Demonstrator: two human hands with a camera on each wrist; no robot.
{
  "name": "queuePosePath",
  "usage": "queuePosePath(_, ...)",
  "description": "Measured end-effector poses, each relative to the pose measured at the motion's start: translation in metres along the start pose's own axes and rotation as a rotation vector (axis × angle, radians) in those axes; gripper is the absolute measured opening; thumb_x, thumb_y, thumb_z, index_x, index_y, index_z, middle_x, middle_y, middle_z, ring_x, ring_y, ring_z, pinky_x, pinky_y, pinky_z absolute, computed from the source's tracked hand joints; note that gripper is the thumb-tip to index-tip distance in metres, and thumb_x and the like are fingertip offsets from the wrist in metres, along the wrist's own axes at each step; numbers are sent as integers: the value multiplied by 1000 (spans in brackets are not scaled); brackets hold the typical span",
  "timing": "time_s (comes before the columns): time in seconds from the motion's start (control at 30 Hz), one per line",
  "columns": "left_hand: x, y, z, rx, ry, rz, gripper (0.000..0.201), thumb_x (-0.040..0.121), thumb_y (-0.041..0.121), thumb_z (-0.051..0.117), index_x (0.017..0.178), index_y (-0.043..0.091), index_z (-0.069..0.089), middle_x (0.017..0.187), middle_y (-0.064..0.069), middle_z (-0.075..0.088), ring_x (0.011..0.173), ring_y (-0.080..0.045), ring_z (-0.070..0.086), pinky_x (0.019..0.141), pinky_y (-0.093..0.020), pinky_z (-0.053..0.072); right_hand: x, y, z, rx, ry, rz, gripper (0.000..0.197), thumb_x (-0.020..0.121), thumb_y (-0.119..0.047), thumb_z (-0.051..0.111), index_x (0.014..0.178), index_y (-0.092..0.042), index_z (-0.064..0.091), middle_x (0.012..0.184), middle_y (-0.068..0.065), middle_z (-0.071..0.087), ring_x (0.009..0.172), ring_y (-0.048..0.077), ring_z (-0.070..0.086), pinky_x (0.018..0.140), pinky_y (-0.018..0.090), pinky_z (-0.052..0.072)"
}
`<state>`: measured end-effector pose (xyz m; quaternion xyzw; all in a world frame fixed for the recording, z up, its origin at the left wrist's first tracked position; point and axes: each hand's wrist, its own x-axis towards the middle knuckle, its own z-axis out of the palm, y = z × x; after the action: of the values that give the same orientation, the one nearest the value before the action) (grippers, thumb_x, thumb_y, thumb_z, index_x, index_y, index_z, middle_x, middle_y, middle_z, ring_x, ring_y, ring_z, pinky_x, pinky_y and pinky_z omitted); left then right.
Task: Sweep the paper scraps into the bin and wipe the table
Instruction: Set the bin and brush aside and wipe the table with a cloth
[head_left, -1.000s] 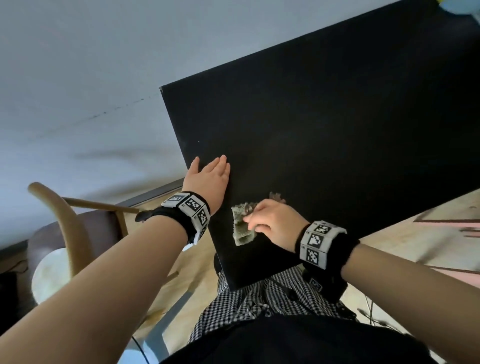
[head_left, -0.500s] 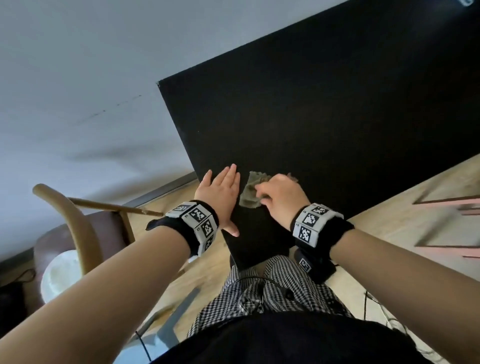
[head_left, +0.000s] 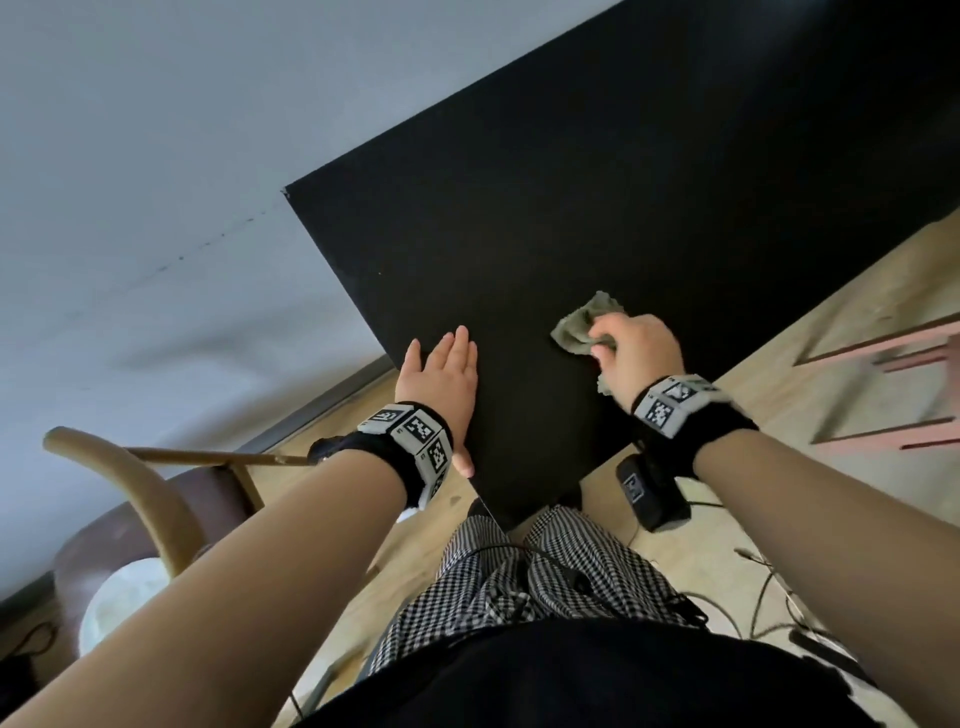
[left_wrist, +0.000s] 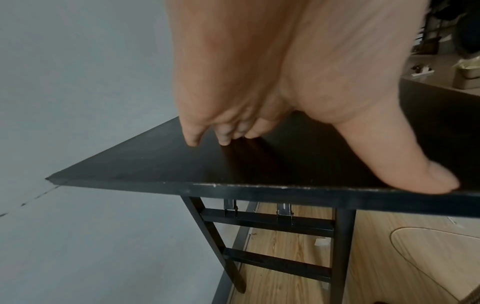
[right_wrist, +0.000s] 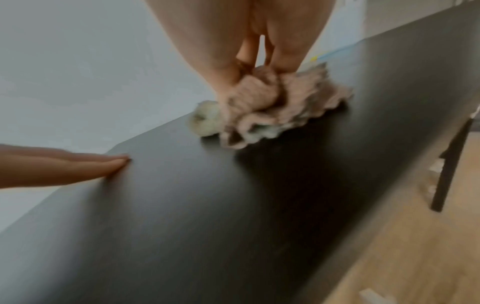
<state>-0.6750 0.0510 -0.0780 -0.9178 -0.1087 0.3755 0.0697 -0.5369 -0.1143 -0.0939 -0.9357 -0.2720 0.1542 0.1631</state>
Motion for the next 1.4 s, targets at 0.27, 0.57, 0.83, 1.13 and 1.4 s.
queuePosePath(0.27, 1, 10, -14, 3, 102, 24, 129, 62, 70, 70, 151, 7, 2, 159, -13, -2, 146, -27, 2, 118, -50, 2, -57, -23, 22, 28, -318, -278, 19, 90, -19, 56, 106, -19, 65, 114, 4, 59, 106, 20, 57, 94, 37, 48)
queuePosePath(0.57, 23, 65, -53, -79, 128, 108, 116, 72, 62, 70, 152, 11, 3, 159, -9, 0, 146, -25, 7, 118, -48, 5, 1, 42, -33, -54, -251, -142, 23, 93, -21, 52, 114, -19, 61, 121, 6, 53, 106, 22, 57, 96, 36, 47)
queuePosePath(0.83, 80, 131, -124, -188, 158, 21, 109, 77, 64, 62, 152, 13, 3, 160, -2, -2, 146, -20, 4, 119, -46, 4, 71, 125, -81, -58, -248, -196, 21, 94, -22, 50, 112, -20, 61, 115, 7, 53, 99, 24, 59, 89, 35, 49)
queuePosePath(1.13, 136, 191, -196, -255, 154, -20, 102, 81, 61, 60, 152, 14, 5, 160, -1, -2, 146, -19, 4, 118, -46, 3, 138, 194, -125, -153, -296, -223, 24, 91, -12, 48, 112, -15, 58, 116, 13, 55, 103, 31, 56, 86, 41, 51)
queuePosePath(1.4, 202, 195, -255, -300, 189, 16, 91, 86, 58, 55, 153, 17, 9, 160, 1, 3, 146, -16, 4, 118, -45, 2, 221, 233, -162, -194, -276, -174, 23, 90, -14, 48, 111, -16, 59, 113, 14, 57, 102, 31, 58, 85, 39, 51)
